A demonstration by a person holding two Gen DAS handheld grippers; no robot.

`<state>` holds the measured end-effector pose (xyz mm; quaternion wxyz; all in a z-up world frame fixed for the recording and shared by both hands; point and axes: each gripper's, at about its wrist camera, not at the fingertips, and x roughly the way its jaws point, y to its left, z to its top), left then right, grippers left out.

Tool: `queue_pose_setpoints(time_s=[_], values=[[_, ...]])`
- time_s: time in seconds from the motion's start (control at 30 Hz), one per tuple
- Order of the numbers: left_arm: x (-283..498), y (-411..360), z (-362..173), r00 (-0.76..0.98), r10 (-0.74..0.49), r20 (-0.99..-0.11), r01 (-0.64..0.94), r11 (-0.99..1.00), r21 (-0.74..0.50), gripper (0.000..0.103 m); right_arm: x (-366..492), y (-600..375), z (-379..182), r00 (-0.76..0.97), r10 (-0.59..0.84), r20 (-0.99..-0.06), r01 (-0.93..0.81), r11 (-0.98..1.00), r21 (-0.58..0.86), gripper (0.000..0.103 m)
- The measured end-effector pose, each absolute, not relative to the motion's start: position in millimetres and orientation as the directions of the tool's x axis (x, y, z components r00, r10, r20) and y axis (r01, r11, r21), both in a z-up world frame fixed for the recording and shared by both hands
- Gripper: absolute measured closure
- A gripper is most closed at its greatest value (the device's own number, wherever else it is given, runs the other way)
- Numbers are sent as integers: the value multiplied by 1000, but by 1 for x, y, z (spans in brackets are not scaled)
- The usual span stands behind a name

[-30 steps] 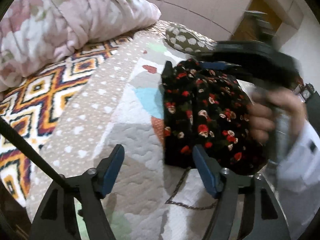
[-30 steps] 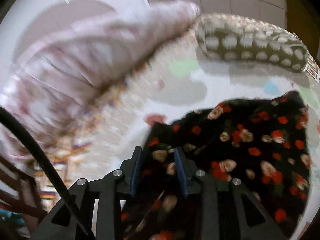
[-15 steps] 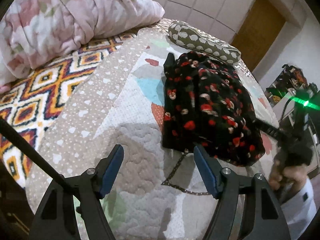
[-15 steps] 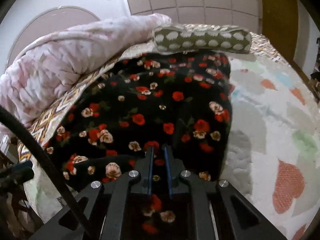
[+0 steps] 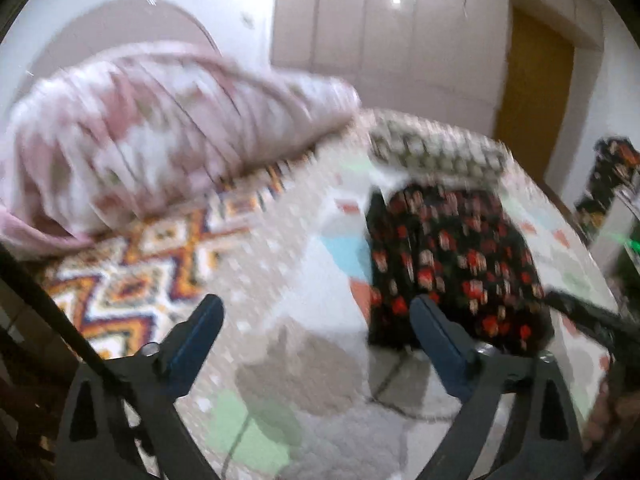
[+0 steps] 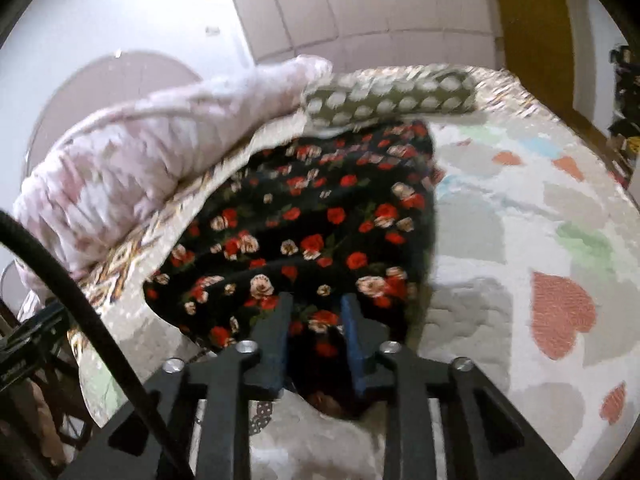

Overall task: Fold large clothes
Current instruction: 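Release the folded dress and pull both grippers back from it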

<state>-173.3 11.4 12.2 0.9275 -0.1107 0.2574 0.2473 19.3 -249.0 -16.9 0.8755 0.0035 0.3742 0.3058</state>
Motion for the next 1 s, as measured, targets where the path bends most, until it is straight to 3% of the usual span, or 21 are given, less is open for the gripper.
queue_pose_setpoints(time_s=[0.13, 0.33, 0.53, 0.8, 1.0], values=[[-189, -4, 31, 765, 499, -408, -558, 829, -33, 0, -3, -267, -9, 592, 494, -636, -512, 841, 177, 64], [-185, -26, 45, 814, 448, -368, -480, 877, 7, 0, -27, -299, -12, 623, 453, -638, -455, 873, 177, 53], [-172, -42, 30, 813, 295, -502, -372, 926, -59, 0, -43, -320, -17, 626, 414, -660, -388, 900, 197, 43], [-180, -61, -21, 693, 189, -696, -362, 926, -109, 0, -61, -327, -29, 603, 386, -698, -349, 915, 204, 40], [-199, -70, -28, 676, 182, -714, -372, 921, -117, 0, -79, -326, -29, 607, 368, -704, -350, 919, 179, 36]])
